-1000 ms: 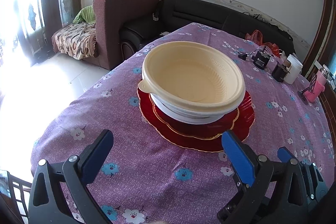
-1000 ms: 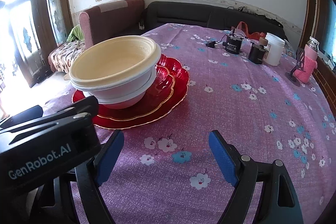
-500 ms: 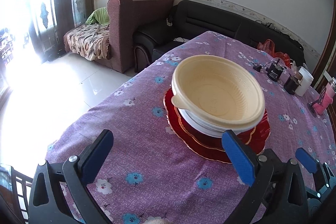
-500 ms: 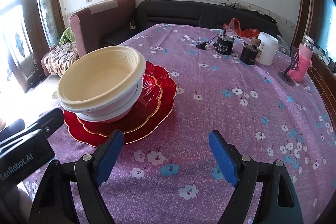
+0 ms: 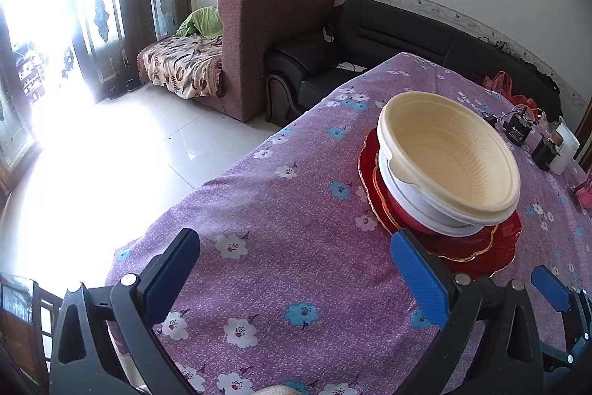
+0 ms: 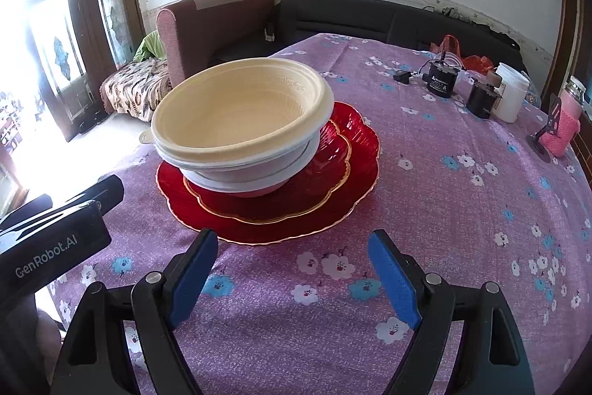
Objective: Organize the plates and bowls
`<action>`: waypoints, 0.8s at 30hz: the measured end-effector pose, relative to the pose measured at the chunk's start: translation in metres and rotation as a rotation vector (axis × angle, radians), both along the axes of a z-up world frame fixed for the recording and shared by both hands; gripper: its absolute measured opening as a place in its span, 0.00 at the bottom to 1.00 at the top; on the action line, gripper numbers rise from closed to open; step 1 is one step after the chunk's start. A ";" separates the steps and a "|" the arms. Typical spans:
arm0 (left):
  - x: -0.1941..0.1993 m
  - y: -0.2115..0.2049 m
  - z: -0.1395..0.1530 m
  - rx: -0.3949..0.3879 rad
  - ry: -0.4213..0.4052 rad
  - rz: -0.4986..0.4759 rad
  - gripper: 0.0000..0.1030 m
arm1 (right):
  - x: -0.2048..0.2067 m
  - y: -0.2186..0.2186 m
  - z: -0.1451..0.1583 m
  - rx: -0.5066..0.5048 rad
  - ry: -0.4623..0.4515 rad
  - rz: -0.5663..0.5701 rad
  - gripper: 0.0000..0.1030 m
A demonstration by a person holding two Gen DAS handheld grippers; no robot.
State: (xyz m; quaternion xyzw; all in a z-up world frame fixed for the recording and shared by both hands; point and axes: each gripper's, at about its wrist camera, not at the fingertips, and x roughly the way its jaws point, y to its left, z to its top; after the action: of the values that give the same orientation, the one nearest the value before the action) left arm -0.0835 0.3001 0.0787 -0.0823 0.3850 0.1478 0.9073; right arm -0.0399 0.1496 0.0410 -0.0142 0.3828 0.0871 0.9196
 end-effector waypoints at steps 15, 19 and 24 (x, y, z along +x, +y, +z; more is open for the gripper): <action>0.018 -0.086 0.030 0.035 -0.039 -0.217 1.00 | -0.004 -0.068 0.000 0.054 0.010 -0.164 0.84; 0.016 -0.094 0.036 0.062 -0.053 -0.221 1.00 | -0.007 -0.073 0.002 0.071 -0.001 -0.162 0.85; 0.014 -0.098 0.037 0.081 -0.055 -0.219 1.00 | -0.009 -0.075 0.001 0.088 -0.002 -0.148 0.85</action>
State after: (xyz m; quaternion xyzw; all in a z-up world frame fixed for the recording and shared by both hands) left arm -0.0697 0.2025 0.1162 -0.0072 0.3604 0.0608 0.9308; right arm -0.0488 0.0748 0.0422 0.0543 0.3776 0.0354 0.9237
